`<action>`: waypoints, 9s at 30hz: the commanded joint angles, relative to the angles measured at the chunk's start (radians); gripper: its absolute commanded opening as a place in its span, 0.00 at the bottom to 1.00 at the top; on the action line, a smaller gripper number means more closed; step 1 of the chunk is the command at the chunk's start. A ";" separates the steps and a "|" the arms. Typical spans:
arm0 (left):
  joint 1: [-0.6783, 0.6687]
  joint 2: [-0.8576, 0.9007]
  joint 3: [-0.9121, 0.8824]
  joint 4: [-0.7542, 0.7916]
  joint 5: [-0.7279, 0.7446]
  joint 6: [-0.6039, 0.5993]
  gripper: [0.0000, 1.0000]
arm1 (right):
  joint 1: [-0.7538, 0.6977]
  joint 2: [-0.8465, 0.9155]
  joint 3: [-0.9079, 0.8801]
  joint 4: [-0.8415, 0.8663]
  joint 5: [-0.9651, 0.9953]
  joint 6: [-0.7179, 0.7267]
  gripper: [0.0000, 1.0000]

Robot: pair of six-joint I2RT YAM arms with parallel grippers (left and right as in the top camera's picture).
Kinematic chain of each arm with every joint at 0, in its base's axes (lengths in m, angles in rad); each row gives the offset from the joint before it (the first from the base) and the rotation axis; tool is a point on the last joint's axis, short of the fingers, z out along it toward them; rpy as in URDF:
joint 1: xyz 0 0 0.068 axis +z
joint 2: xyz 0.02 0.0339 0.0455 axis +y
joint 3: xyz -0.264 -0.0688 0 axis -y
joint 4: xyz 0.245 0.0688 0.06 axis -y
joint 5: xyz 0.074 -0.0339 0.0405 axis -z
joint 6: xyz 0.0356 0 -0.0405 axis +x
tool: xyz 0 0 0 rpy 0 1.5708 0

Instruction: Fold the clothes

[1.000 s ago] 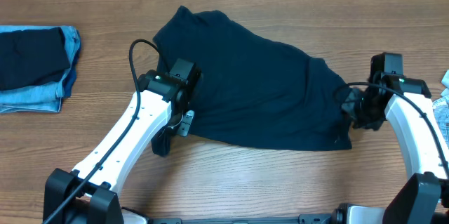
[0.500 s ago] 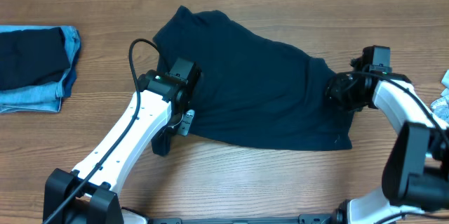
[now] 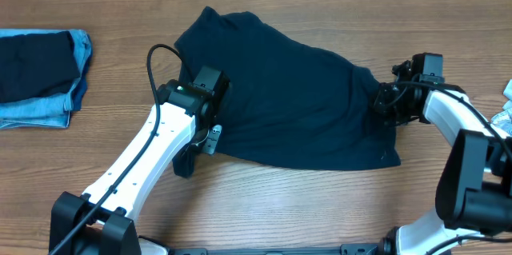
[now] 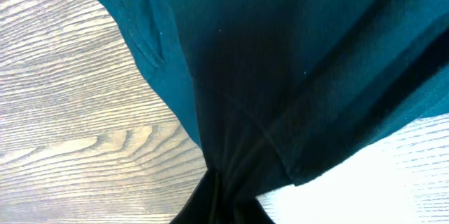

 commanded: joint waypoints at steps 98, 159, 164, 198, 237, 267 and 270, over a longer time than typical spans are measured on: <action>0.058 -0.004 0.474 -0.010 -0.077 0.010 0.04 | -0.012 -0.215 -0.069 -0.421 -0.070 -0.025 0.42; 0.058 -0.004 0.474 -0.055 -0.065 0.010 0.04 | 0.080 -0.222 -0.251 -0.190 -0.089 -0.033 0.04; 0.058 -0.004 0.474 -0.055 -0.066 0.010 0.04 | 0.080 -0.313 -0.172 -0.307 -0.130 -0.034 0.04; 0.187 -0.004 0.474 -0.071 -0.110 0.006 0.04 | 0.072 -0.311 0.140 -0.444 0.092 0.078 0.04; 0.188 -0.004 0.474 -0.054 -0.058 0.018 0.04 | 0.082 -0.015 0.069 -0.251 -0.220 -0.033 0.45; 0.188 -0.004 0.474 -0.070 -0.063 0.045 0.04 | 0.074 -0.267 0.275 -0.634 0.311 0.029 0.04; 0.188 -0.004 0.474 -0.070 -0.065 0.044 0.04 | 0.039 -0.274 0.273 -0.675 0.306 0.037 0.04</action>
